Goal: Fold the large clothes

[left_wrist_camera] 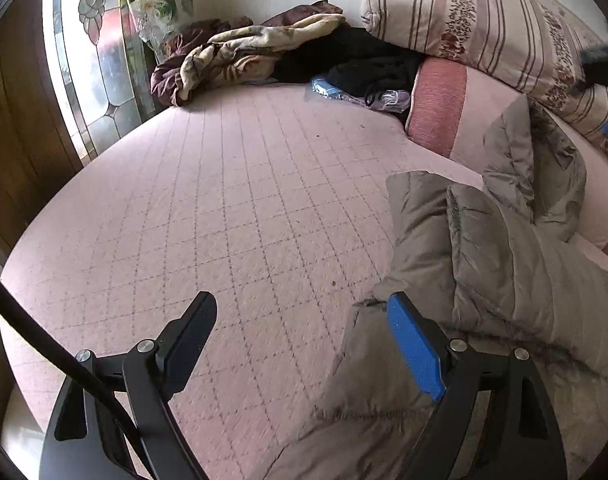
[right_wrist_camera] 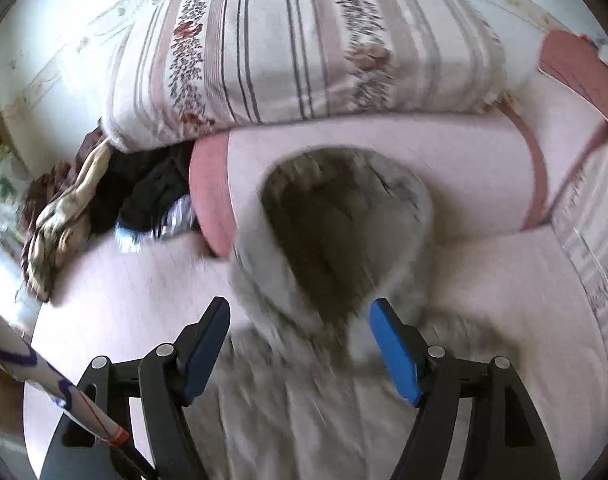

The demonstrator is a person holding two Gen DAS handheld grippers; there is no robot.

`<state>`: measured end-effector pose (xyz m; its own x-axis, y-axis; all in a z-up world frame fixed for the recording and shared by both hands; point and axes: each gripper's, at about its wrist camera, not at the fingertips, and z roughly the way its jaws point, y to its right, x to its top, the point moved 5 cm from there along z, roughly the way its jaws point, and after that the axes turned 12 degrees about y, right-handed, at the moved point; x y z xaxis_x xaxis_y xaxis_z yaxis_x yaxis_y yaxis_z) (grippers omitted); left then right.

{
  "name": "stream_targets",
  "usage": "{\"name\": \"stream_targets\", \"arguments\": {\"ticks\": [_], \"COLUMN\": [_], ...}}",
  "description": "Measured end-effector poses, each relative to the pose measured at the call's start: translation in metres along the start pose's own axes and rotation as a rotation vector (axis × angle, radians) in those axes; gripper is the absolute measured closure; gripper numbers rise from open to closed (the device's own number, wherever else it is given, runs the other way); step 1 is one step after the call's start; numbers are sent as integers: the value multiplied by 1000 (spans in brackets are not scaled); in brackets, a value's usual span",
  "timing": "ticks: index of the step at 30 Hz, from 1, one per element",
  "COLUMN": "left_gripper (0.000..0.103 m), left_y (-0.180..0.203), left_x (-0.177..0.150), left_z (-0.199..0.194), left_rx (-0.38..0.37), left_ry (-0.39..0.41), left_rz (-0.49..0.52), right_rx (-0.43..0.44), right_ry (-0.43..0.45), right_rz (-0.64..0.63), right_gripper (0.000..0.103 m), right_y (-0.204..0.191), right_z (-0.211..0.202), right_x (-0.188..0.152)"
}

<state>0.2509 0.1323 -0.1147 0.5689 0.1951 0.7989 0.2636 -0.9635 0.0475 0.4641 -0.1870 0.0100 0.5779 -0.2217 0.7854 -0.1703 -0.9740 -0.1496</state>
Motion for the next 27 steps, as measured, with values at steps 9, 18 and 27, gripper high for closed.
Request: {"name": "stream_targets", "arguments": {"ticks": [9, 18, 27], "left_gripper": [17, 17, 17], "left_y": [13, 28, 23], "left_x": [-7, -21, -10], "left_z": [21, 41, 22], "left_rx": [-28, -51, -36], "left_ry": [-43, -118, -51], "left_rz": [20, 41, 36], "right_rx": [-77, -7, 85], "right_ry": [3, -88, -15], "right_rz": [107, 204, 57], "right_gripper": [25, 93, 97], "right_y": [-17, -6, 2], "right_z": [111, 166, 43], "right_x": [46, 31, 0]}}
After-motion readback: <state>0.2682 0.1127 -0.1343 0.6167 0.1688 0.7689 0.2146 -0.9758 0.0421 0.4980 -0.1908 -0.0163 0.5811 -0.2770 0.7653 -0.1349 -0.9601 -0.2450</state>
